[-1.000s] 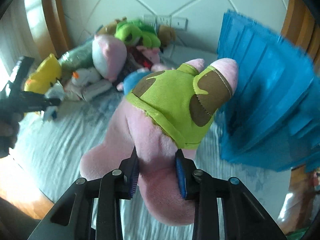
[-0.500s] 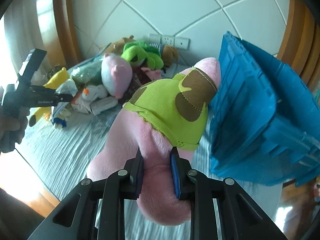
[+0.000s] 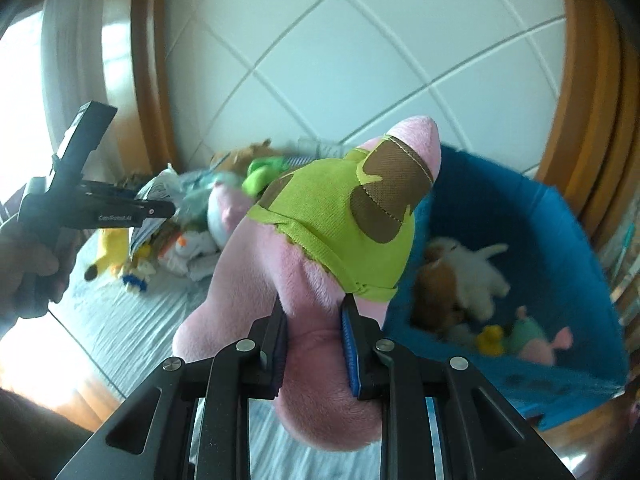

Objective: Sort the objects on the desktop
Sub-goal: 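Carry the wipe pack and pink-green plush over the blue crate, then open both grippers to drop the wipes and plush into the crate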

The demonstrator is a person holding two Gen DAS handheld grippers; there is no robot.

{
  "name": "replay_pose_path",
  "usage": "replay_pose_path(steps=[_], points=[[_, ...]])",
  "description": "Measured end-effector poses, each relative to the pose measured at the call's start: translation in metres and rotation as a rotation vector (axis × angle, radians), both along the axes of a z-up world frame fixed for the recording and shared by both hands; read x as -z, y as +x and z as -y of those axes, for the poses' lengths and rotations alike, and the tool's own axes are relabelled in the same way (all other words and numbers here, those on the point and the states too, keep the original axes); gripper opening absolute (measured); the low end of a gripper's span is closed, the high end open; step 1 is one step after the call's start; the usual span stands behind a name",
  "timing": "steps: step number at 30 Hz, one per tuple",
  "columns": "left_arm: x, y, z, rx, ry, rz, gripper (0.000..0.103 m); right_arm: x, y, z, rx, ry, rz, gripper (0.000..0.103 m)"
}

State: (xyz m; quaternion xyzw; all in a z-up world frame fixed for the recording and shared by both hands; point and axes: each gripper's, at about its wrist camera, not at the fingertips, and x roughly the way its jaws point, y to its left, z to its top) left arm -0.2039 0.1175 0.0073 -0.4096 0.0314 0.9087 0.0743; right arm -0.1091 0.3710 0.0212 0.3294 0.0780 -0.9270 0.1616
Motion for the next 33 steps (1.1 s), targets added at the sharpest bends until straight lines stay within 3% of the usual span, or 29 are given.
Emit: replay_pose_path(steps=[9, 18, 24, 33], points=[[-0.056, -0.016, -0.090, 0.110, 0.000, -0.101, 0.035, -0.048, 0.001, -0.078, 0.136, -0.039, -0.105, 0.022], [-0.097, -0.030, -0.192, 0.254, 0.020, -0.169, 0.035, -0.061, -0.009, -0.157, 0.290, -0.009, -0.139, 0.023], [-0.104, -0.044, -0.253, 0.310, 0.029, -0.170, 0.035, -0.055, -0.025, -0.198, 0.371, 0.008, -0.124, 0.023], [-0.086, -0.065, -0.313, 0.321, 0.033, -0.116, 0.035, -0.042, -0.054, -0.233, 0.418, 0.014, -0.087, 0.023]])
